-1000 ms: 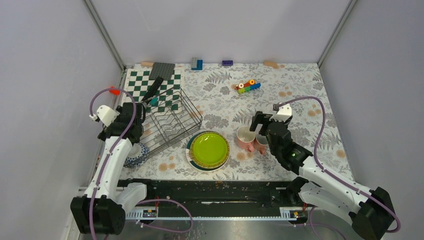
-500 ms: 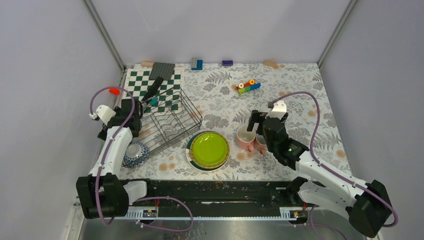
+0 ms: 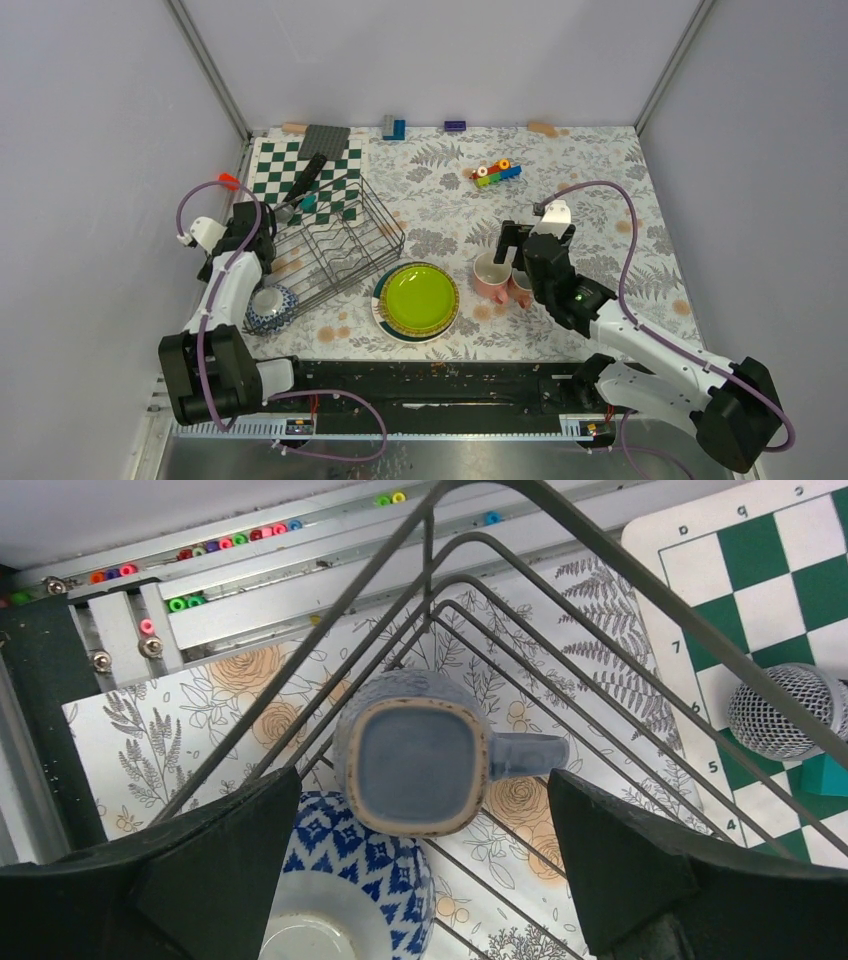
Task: Unload the mixed dishes from the dish rack
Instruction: Pick up the cup from the dish rack.
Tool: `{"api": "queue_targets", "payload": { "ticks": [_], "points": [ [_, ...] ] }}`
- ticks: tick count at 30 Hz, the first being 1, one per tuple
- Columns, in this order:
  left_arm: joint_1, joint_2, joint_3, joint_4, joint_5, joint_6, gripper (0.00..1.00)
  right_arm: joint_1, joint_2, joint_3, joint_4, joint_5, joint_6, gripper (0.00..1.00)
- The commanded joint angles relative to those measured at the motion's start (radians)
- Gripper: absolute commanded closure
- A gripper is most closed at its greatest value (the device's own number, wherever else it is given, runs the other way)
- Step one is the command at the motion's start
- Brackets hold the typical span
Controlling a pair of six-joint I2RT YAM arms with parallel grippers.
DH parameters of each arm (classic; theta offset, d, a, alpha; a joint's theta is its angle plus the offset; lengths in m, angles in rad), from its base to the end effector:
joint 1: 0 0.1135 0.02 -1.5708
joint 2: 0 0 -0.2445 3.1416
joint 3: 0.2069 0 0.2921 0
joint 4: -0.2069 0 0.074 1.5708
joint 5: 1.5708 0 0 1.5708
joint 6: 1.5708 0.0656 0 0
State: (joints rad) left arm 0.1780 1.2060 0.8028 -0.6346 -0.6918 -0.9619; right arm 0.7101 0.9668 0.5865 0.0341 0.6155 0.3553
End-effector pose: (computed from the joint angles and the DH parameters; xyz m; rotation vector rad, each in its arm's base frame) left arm 0.2707 0.0912 0.1777 -1.4605 1.8510 0.5368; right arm 0.2437 0.1596 0.2211 0.0783 1.8525 0.1500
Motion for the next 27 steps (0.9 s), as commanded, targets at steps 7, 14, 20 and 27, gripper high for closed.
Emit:
{"api": "queue_targets", "payload": {
  "ticks": [7,14,20,27],
  "points": [
    [0.023,0.117,0.051,0.046,0.031,0.008,0.01,-0.006,-0.057,0.0,0.032,0.022,-0.01,0.02],
    [0.041,0.156,0.054,0.053,0.023,-0.004,0.01,-0.006,-0.044,0.002,0.038,0.031,-0.028,0.01],
    [0.063,0.18,0.055,0.073,0.053,0.009,0.01,-0.006,-0.024,0.011,0.038,0.029,-0.044,0.01],
    [0.08,0.247,0.091,0.063,0.107,0.032,0.01,-0.006,-0.031,0.003,0.042,0.037,-0.046,0.01]
  ]
}}
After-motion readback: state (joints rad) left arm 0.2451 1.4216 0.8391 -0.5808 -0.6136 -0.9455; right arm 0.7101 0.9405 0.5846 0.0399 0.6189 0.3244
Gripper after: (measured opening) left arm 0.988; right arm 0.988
